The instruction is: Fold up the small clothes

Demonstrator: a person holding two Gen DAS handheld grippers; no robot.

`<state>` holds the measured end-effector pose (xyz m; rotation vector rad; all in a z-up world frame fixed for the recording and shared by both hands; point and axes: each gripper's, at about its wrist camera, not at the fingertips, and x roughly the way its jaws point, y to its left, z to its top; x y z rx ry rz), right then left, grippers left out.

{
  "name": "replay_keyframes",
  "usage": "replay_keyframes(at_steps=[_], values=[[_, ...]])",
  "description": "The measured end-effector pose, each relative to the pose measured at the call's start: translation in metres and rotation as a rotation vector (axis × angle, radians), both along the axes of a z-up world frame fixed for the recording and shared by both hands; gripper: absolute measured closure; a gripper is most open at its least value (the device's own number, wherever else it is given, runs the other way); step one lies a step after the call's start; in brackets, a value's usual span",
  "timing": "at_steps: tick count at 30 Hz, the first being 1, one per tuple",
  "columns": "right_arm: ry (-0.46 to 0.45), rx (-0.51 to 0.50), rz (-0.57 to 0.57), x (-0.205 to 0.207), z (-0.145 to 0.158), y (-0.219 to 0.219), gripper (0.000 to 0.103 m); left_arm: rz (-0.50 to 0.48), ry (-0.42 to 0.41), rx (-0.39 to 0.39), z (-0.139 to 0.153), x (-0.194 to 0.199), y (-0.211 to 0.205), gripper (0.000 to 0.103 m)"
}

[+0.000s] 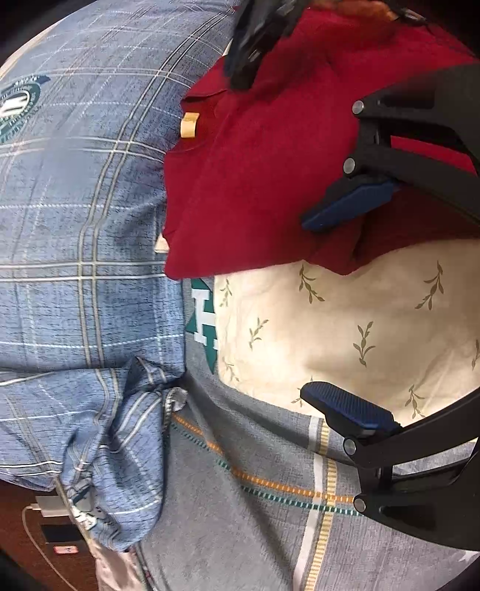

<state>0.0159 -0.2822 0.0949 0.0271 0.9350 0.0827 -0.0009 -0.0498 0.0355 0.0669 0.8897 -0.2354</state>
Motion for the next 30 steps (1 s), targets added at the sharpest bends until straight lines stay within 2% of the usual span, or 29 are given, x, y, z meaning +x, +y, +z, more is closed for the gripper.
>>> replay_keyframes(at_steps=[4, 6, 9, 13, 19, 24, 30], values=[[0.000, 0.004, -0.161, -0.047, 0.001, -0.046, 0.055, -0.016, -0.049, -0.014, 0.011, -0.009, -0.005, 0.019], [0.025, 0.001, -0.261, -0.053, -0.010, -0.065, 0.055, -0.030, -0.069, -0.021, 0.015, -0.014, -0.008, 0.019], [0.047, 0.023, -0.346, -0.062, -0.021, -0.091, 0.055, -0.052, -0.103, -0.016, 0.019, -0.020, -0.015, 0.019], [0.047, 0.091, -0.374, -0.073, -0.024, -0.109, 0.055, -0.095, -0.116, -0.012, 0.019, -0.025, -0.025, 0.019], [0.006, 0.057, -0.407, -0.086, -0.009, -0.111, 0.052, -0.151, -0.091, 0.008, 0.008, -0.025, -0.041, 0.019], [0.037, 0.072, -0.444, -0.080, -0.026, -0.125, 0.051, -0.158, -0.075, 0.019, 0.000, -0.024, -0.046, 0.019], [0.002, 0.017, -0.421, -0.081, -0.029, -0.114, 0.046, -0.151, -0.013, -0.017, -0.010, -0.015, -0.045, 0.018]])
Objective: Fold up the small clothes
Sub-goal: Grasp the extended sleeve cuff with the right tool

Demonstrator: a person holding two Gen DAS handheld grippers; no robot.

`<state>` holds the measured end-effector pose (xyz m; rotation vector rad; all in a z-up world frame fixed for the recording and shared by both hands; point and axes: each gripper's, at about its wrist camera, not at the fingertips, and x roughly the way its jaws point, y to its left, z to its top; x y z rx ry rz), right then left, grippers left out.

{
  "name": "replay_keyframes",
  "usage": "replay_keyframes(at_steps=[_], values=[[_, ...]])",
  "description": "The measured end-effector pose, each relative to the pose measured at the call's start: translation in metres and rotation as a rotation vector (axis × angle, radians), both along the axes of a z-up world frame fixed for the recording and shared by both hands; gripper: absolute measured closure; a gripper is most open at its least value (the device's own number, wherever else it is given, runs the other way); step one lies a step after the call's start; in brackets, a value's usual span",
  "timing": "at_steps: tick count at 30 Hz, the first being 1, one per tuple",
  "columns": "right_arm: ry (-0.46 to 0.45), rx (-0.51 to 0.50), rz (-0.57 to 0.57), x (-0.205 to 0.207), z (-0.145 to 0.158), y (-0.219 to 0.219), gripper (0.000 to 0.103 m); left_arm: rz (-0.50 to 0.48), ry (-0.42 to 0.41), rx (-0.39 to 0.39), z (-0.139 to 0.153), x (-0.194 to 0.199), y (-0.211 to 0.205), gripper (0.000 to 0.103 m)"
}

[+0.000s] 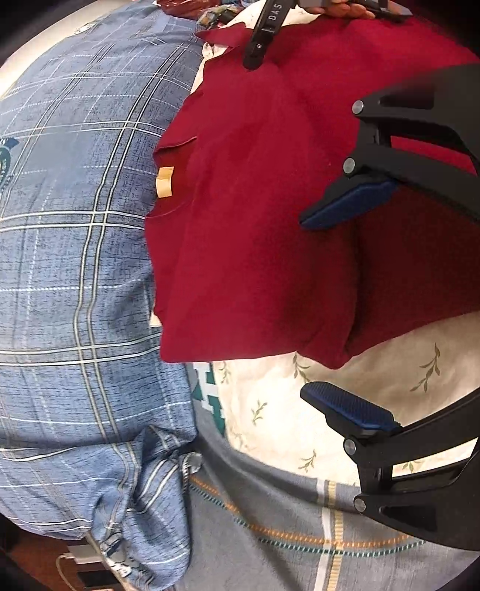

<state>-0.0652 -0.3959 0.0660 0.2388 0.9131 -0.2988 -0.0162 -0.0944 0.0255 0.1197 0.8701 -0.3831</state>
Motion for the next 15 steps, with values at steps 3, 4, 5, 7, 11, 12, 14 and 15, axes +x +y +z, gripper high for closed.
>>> replay_keyframes(at_steps=[3, 4, 5, 7, 11, 12, 14, 15], values=[[-0.011, 0.049, 0.007, -0.002, 0.008, -0.006, 0.046, 0.001, -0.006, 0.004, 0.000, -0.001, -0.001, 0.018], [-0.035, 0.064, -0.004, -0.007, 0.015, -0.012, 0.046, 0.001, -0.010, 0.008, 0.001, -0.002, -0.002, 0.018], [-0.054, 0.059, -0.022, -0.011, 0.020, -0.018, 0.046, 0.000, -0.013, 0.013, 0.001, -0.003, -0.003, 0.018], [-0.077, 0.019, -0.084, -0.019, 0.033, -0.038, 0.044, 0.001, -0.012, 0.012, 0.001, -0.003, -0.003, 0.018], [-0.076, 0.041, -0.261, -0.032, 0.043, -0.104, 0.043, 0.000, -0.010, 0.010, 0.002, -0.004, -0.003, 0.018], [-0.079, 0.059, -0.292, -0.034, 0.043, -0.117, 0.043, 0.000, -0.010, 0.012, 0.002, -0.005, -0.003, 0.018], [-0.076, 0.115, -0.382, -0.039, 0.040, -0.154, 0.043, 0.000, -0.008, 0.014, 0.001, -0.004, -0.004, 0.018], [-0.078, 0.136, -0.423, -0.042, 0.039, -0.171, 0.043, 0.000, -0.007, 0.014, 0.001, -0.004, -0.004, 0.018]])
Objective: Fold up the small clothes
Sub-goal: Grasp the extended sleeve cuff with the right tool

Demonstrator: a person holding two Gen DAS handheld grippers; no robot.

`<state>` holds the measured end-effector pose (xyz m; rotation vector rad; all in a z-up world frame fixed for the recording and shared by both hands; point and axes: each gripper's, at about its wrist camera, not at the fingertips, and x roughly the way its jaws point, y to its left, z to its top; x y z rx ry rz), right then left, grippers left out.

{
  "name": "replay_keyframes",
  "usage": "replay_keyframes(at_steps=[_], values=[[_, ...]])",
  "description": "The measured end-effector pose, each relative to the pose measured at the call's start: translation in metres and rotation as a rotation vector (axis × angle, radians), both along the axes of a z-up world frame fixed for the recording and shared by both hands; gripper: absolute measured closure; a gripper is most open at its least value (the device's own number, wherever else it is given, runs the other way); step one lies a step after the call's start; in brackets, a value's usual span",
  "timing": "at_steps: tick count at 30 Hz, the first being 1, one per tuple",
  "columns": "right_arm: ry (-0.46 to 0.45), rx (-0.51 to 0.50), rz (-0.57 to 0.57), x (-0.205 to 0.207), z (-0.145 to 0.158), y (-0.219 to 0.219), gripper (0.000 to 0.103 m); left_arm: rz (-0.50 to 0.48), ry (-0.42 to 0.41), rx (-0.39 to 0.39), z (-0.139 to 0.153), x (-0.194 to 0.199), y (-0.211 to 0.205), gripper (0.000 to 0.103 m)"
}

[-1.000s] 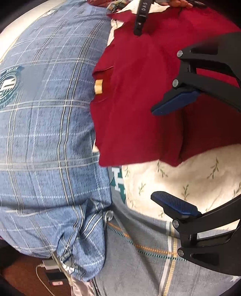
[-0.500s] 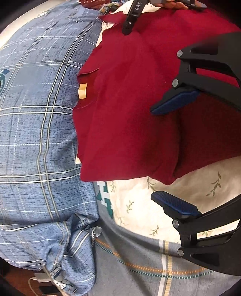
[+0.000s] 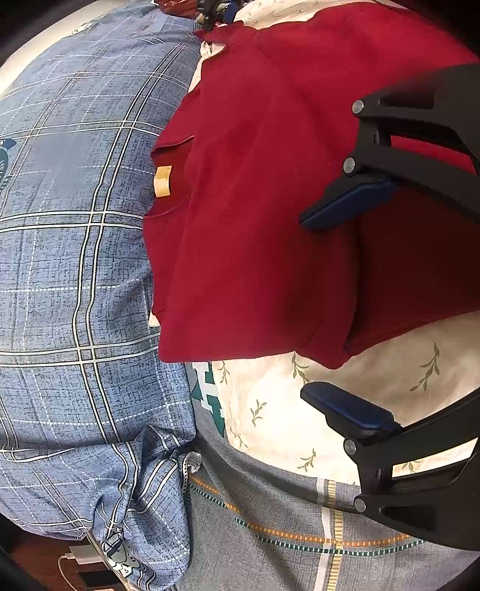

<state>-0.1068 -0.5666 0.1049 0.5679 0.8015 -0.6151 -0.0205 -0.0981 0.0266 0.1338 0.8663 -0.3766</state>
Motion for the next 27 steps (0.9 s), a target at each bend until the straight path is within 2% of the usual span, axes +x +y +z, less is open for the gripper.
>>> replay_keyframes(at_steps=[4, 8, 10, 12, 13, 15, 20, 23, 27], values=[[0.008, 0.051, -0.121, -0.007, -0.010, -0.055, 0.043, -0.001, 0.004, -0.001, -0.002, 0.002, 0.000, 0.018], [-0.007, 0.085, -0.132, -0.006, -0.018, -0.081, 0.046, -0.004, 0.011, -0.001, -0.004, 0.003, -0.001, 0.018], [-0.008, 0.068, -0.134, -0.002, -0.021, -0.086, 0.061, -0.003, 0.017, -0.007, -0.004, 0.005, 0.000, 0.018], [0.017, 0.038, -0.126, 0.003, -0.024, -0.088, 0.090, -0.004, 0.021, -0.010, -0.004, 0.005, 0.000, 0.017], [0.024, 0.027, -0.127, 0.004, -0.024, -0.088, 0.093, -0.003, 0.022, -0.012, -0.004, 0.006, 0.000, 0.017], [0.003, 0.007, -0.120, 0.002, -0.018, -0.083, 0.095, -0.002, 0.020, -0.012, -0.004, 0.006, 0.000, 0.017], [-0.050, -0.079, -0.012, -0.006, 0.016, -0.053, 0.096, 0.006, 0.000, -0.005, 0.001, 0.003, -0.001, 0.017], [-0.125, -0.084, 0.076, -0.011, 0.042, -0.026, 0.096, 0.015, -0.022, -0.003, 0.008, 0.000, 0.000, 0.017], [-0.217, -0.095, 0.257, 0.001, 0.077, 0.025, 0.096, 0.026, -0.046, -0.027, 0.016, -0.002, 0.003, 0.017]])
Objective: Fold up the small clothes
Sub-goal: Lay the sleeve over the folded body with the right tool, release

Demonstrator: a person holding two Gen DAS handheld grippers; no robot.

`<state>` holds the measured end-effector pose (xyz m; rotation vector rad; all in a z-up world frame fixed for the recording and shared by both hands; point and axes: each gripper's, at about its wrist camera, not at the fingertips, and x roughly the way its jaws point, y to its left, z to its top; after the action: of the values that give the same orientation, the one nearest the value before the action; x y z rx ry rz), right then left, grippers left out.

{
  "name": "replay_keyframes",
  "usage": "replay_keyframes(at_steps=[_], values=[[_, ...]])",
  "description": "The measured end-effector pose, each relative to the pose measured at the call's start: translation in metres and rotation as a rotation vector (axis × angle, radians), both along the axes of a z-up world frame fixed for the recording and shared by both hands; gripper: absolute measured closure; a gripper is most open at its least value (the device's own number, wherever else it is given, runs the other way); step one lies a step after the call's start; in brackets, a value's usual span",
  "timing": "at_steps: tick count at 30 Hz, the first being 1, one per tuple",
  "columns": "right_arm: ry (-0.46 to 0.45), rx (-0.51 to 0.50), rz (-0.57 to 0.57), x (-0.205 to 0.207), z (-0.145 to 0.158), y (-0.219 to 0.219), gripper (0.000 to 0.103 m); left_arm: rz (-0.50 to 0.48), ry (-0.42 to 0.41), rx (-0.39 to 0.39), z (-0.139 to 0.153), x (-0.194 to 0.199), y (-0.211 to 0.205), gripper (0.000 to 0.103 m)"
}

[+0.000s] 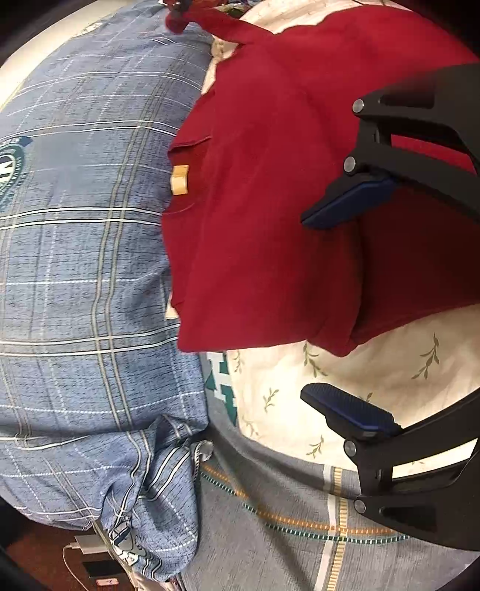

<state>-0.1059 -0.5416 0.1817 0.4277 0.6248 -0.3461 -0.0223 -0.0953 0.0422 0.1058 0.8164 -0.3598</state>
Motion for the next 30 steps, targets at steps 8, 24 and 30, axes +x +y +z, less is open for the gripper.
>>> replay_keyframes(at_steps=[8, 24, 30], values=[[0.033, 0.003, 0.578, 0.042, -0.007, 0.177, 0.096, 0.027, -0.009, -0.113, 0.013, 0.003, 0.016, 0.017], [0.150, 0.114, 0.454, -0.033, -0.076, 0.164, 0.037, -0.128, 0.074, -0.226, 0.030, 0.001, -0.012, 0.017], [0.117, 0.196, 0.336, -0.061, -0.077, 0.124, 0.036, -0.083, 0.177, -0.223, 0.026, 0.051, -0.067, 0.017]])
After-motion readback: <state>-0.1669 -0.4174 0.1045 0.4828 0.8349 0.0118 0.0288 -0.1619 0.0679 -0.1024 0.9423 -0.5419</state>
